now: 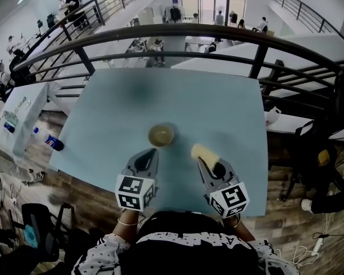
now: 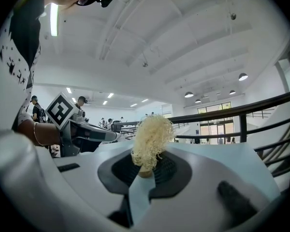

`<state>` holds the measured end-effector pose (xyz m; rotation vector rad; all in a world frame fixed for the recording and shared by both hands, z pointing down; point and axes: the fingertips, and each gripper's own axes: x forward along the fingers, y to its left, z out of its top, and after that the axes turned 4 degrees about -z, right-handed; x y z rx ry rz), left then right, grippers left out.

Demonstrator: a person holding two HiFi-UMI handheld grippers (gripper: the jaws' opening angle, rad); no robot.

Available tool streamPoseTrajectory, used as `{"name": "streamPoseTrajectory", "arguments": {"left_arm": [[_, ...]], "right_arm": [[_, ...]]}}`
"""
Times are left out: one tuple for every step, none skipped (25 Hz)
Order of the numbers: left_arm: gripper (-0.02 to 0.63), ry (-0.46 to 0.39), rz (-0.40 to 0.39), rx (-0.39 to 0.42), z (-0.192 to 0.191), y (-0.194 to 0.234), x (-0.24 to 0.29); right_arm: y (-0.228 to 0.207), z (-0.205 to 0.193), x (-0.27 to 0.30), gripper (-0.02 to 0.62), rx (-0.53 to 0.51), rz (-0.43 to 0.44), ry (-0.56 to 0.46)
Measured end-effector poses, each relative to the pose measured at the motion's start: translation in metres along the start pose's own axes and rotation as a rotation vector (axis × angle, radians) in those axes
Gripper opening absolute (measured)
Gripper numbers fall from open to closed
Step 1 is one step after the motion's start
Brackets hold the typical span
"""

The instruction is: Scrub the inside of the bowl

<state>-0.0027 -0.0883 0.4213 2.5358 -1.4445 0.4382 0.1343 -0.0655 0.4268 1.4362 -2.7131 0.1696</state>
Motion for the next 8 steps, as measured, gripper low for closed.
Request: {"name": "streamPoseTrajectory", "arguments": {"left_arm": [[0.015,0.002,0.002,0.001,-0.0001,0.0005,-0.0010],[0.015,0.004,0.004,0.002,-0.0005,0.0009,-0.0020],[0.015,0.007,0.007,0.003,-0.0013,0.0014,-0.0029],[0.015,0.010,0.010,0.004,-0.0025,0.0017,-0.0034],[0.015,0.011,0.013,0.004,-0.0037,0.0017,-0.0035],[0.015,0.013,0.015,0.004,-0.0048,0.0014,-0.0034],[0.015,0.015,0.017,0.004,-0.0059,0.0009,-0.0032],[0.015,0.018,0.018,0.003,-0.0071,0.0004,-0.0031]], "right_arm": [[0.0010,0.0001,0.0004,0.055,0.001,0.003,-0.001],[0.0021,0.0001,0.0006,0.055,0.002,0.006,-0.002],[0.0029,-0.0001,0.0005,0.055,0.004,0.008,-0.003],[0.0033,-0.0005,0.0002,0.055,0.006,0.010,-0.005],[0.0032,-0.0011,-0.0001,0.055,0.008,0.011,-0.005],[0.0029,-0.0018,-0.0003,0.055,0.010,0.012,-0.006],[0.0026,-0.0026,-0.0005,0.055,0.012,0.013,-0.006],[0.0022,-0.0033,-0.0007,0.055,0.015,0.015,-0.006]]}}
